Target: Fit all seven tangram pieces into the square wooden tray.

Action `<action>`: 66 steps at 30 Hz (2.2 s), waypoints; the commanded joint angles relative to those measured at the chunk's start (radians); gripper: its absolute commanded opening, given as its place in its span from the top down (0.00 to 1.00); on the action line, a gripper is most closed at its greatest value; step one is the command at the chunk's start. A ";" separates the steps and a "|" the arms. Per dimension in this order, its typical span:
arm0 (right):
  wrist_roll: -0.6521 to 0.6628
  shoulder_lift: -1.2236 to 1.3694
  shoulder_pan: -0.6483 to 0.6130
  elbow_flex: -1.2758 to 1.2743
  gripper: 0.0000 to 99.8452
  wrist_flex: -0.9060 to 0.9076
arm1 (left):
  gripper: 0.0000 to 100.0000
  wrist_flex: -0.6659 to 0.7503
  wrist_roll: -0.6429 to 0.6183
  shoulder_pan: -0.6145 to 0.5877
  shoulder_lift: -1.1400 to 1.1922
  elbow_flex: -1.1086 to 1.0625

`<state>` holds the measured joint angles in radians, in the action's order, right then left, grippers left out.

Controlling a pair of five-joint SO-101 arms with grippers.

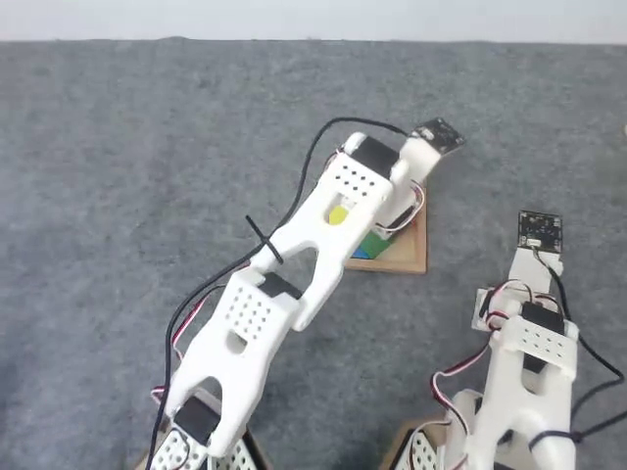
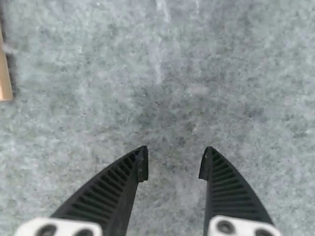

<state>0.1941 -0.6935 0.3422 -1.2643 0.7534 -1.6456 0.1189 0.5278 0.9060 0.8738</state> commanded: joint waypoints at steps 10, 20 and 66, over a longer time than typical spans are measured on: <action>0.006 -0.028 0.010 0.055 0.82 -0.010 | 0.83 -0.109 -0.080 -0.078 -0.032 0.193; 0.008 -0.038 0.015 0.049 0.82 -0.010 | 0.83 -0.091 -0.075 -0.092 -0.130 0.179; 0.044 0.101 0.028 0.396 0.82 0.171 | 0.83 -0.115 -0.025 -0.371 -0.393 0.329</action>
<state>0.2171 -0.6797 0.4342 -1.1093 0.8224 -1.6502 0.1143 0.3053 0.7050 1.0273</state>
